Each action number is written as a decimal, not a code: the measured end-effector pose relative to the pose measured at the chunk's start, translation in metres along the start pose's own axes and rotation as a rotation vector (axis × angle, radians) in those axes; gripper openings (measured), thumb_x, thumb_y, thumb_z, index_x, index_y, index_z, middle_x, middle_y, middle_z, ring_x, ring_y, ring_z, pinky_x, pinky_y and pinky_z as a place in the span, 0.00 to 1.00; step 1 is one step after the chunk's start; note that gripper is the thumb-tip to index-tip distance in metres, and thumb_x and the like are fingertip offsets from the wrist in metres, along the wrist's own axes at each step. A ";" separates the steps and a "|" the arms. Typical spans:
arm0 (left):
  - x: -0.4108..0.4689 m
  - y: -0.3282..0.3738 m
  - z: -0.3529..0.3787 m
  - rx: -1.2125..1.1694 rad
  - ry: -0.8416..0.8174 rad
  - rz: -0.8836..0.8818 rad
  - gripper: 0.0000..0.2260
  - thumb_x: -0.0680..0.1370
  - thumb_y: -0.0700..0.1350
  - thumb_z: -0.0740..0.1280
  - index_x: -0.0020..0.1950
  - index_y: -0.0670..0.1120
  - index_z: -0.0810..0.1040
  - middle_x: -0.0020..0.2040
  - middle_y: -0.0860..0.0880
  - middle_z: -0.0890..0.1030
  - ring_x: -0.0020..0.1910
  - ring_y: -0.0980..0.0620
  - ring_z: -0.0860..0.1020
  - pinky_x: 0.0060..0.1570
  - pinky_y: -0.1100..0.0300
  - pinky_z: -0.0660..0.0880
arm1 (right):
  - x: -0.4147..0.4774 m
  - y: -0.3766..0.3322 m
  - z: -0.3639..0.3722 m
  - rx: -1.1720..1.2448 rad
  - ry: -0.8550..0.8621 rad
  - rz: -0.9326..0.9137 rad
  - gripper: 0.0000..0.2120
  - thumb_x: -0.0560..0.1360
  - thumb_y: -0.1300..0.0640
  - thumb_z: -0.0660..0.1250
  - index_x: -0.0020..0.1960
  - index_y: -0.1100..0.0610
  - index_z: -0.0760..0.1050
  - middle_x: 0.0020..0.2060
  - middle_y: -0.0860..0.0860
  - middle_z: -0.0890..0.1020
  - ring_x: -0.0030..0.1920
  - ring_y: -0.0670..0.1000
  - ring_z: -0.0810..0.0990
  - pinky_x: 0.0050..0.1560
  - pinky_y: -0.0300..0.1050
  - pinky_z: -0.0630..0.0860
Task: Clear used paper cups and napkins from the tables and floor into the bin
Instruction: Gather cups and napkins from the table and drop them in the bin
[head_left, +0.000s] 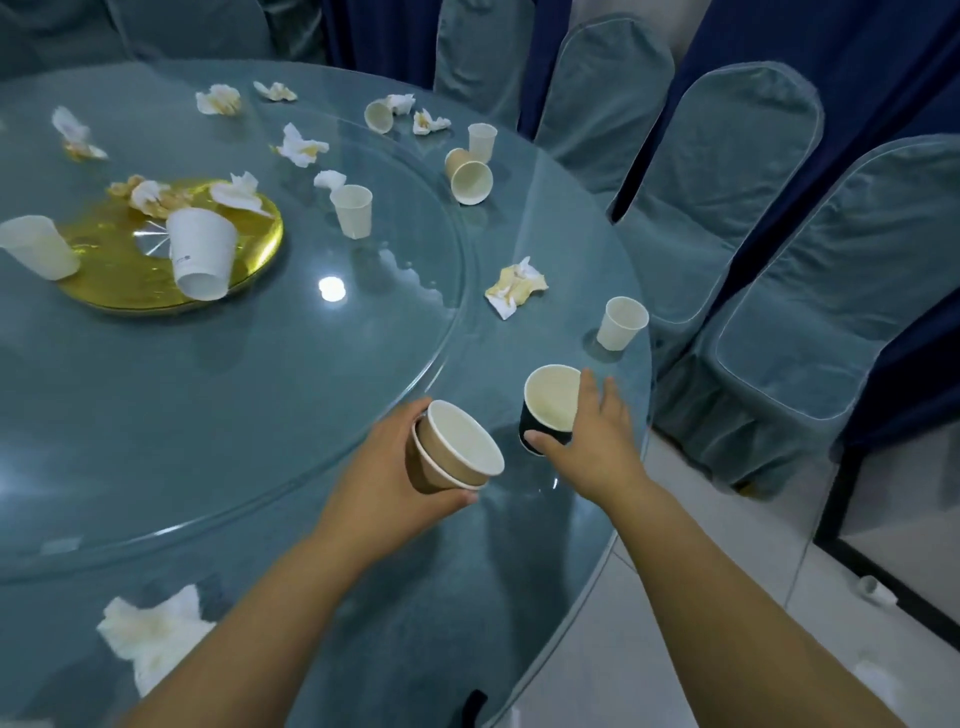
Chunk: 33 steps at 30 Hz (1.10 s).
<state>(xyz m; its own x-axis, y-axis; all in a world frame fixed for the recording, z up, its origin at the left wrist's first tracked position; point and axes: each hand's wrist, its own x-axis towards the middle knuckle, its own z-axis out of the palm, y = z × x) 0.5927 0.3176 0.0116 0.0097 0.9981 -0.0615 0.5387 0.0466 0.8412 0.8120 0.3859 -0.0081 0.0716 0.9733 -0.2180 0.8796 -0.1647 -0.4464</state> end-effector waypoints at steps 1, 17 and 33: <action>-0.002 -0.001 0.002 0.009 0.007 -0.012 0.38 0.60 0.52 0.81 0.63 0.62 0.64 0.61 0.61 0.71 0.60 0.61 0.71 0.60 0.63 0.67 | 0.005 0.000 0.000 0.030 -0.035 -0.005 0.44 0.74 0.41 0.66 0.77 0.53 0.42 0.77 0.55 0.41 0.76 0.59 0.46 0.74 0.53 0.51; 0.015 -0.006 0.013 0.094 -0.014 -0.080 0.41 0.58 0.52 0.81 0.67 0.57 0.67 0.61 0.59 0.73 0.62 0.57 0.71 0.59 0.61 0.68 | -0.003 -0.028 -0.032 1.016 -0.041 0.021 0.36 0.72 0.51 0.71 0.74 0.58 0.60 0.60 0.54 0.73 0.54 0.49 0.77 0.57 0.50 0.76; 0.025 0.004 -0.022 -0.217 0.025 -0.060 0.37 0.62 0.48 0.80 0.63 0.64 0.63 0.55 0.68 0.71 0.54 0.69 0.72 0.48 0.71 0.69 | -0.018 -0.048 -0.007 0.881 -0.063 0.013 0.12 0.74 0.54 0.69 0.56 0.49 0.74 0.50 0.49 0.80 0.54 0.54 0.80 0.54 0.53 0.78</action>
<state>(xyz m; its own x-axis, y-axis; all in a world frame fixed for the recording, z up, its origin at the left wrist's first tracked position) 0.5767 0.3433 0.0251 -0.0390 0.9938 -0.1037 0.3437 0.1107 0.9325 0.7717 0.3770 0.0232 0.0303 0.9642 -0.2633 0.1944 -0.2640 -0.9447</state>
